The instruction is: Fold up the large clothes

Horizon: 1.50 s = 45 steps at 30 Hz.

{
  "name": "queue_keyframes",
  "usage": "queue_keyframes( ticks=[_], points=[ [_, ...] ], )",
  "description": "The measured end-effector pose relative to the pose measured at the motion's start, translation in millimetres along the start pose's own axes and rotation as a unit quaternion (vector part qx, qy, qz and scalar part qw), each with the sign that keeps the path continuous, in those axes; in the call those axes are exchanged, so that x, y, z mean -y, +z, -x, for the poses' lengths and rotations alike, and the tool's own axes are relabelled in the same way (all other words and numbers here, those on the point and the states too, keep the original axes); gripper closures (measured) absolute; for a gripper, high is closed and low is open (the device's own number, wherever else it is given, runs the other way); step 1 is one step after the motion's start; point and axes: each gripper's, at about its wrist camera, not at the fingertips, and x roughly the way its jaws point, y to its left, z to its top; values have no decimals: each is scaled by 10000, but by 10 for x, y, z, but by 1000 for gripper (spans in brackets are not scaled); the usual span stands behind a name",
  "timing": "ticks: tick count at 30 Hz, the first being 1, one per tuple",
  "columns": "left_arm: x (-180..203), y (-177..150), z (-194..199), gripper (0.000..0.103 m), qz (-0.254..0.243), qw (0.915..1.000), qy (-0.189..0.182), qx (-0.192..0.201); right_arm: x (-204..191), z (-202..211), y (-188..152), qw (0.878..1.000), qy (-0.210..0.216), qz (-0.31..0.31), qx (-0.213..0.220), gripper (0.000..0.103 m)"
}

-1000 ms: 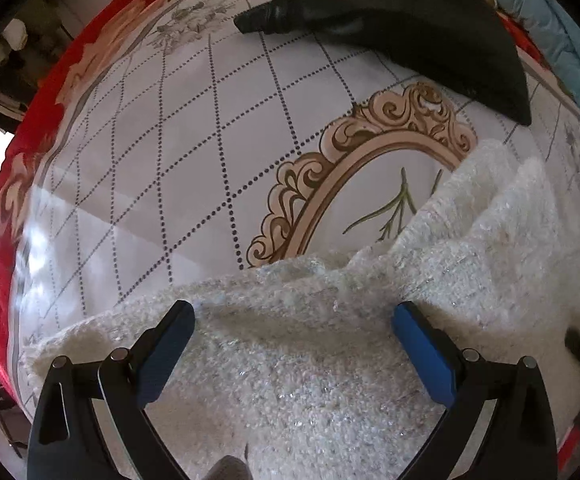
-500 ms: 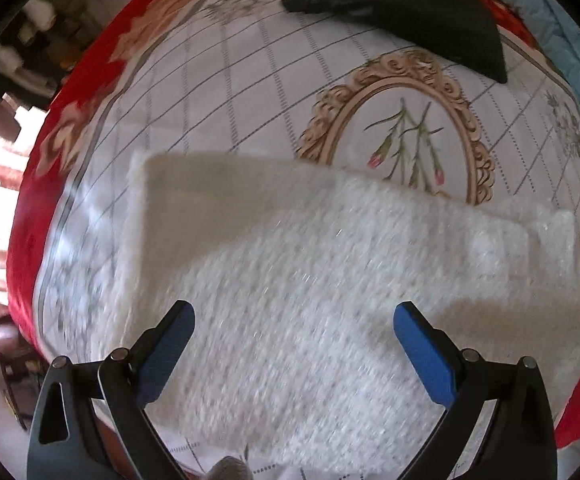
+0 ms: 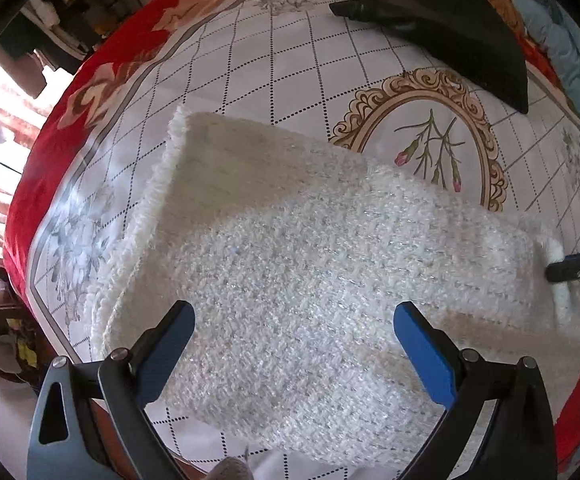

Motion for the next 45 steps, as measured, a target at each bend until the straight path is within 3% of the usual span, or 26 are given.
queue_keyframes(
  ticks=[3, 6, 8, 10, 12, 13, 14, 15, 16, 17, 19, 21, 22, 24, 25, 26, 27, 32, 35, 38, 40, 41, 42, 44, 45],
  points=[
    [-37, -37, 48, 0, 84, 9999, -33, 45, 217, 343, 58, 9887, 833, -1012, 730, 99],
    [-67, -77, 45, 0, 192, 9998, -46, -22, 777, 410, 10, 9574, 1032, -2428, 1171, 99],
    [-79, -87, 47, 0, 229, 9997, -76, -60, 911, 312, 3, 9472, 948, -2834, 1164, 99],
    [-79, -89, 66, 0, 185, 9998, -72, -42, 903, 244, 111, 9539, 711, -2723, 1047, 97],
    [-86, -86, 85, 0, 143, 9999, -77, -14, 788, 285, 326, 9741, 325, -2073, 845, 88],
    [-89, -85, 91, 0, 123, 9999, -83, -4, 744, 328, 388, 9795, 159, -1821, 850, 70],
    [-94, -78, 93, 0, 93, 9999, -95, 12, 682, 431, 470, 9859, -150, -1413, 889, 42],
    [-96, -76, 93, 0, 84, 9999, -103, 22, 633, 504, 500, 9889, -363, -1111, 921, 34],
    [-100, -69, 90, 0, 83, 9999, -102, 28, 596, 570, 487, 9911, -395, -846, 945, 32],
    [-99, -62, 85, 0, 86, 9999, -94, 36, 612, 595, 563, 9940, -415, -527, 866, 32],
    [-89, -49, 67, 0, 94, 9999, -86, 24, 757, 626, 464, 9940, -518, -573, 771, 32],
    [-69, -30, 63, 0, 113, 9999, -104, 31, 1211, 462, 502, 9876, -67, -1445, 611, 32],
    [-47, -16, 62, 0, 107, 9999, -110, 34, 1435, 315, 530, 9799, 354, -1919, 404, 32],
    [-3, 8, 59, 0, 87, 9999, -131, 16, 1557, 127, 561, 9739, 850, -2084, 303, 34],
    [18, 17, 60, 0, 82, 9999, -149, 5, 1530, 61, 568, 9744, 967, -2000, 338, 44],
    [45, 25, 68, 0, 59, 9998, -183, -4, 1492, 5, 549, 9750, 960, -1969, 381, 72],
    [65, 26, 75, 0, 36, 9998, -195, -2, 1492, -54, 491, 9687, 1046, -2206, 443, 87],
    [183, -14, 139, 0, -139, 9994, -319, -81, 1434, -86, -253, 9252, 1333, -3376, 1105, 90],
    [275, -80, 194, 0, -260, 9982, -503, -218, 1267, -198, -1108, 8681, 1449, -4550, 1353, 90],
    [462, -226, 285, 0, -547, 9957, -582, -471, 889, -420, -1841, 8131, 1621, -5448, 1255, 86],
    [662, -366, 369, 0, -880, 9934, -494, -551, 689, -550, -2087, 8027, 1957, -5536, 1045, 84],
    [754, -428, 399, 0, -1009, 9923, -453, -560, 635, -580, -2199, 8098, 2015, -5439, 883, 76],
    [911, -539, 444, 0, -1210, 9903, -361, -573, 605, -547, -2300, 8250, 1887, -5272, 760, 73],
    [1218, -780, 521, 0, -1451, 9876, -184, -578, 595, -400, -2491, 8560, 1623, -4829, 880, 63],
    [1354, -897, 541, 0, -1490, 9869, -95, -614, 594, -377, -2527, 8645, 1555, -4691, 921, 60]
  ],
)
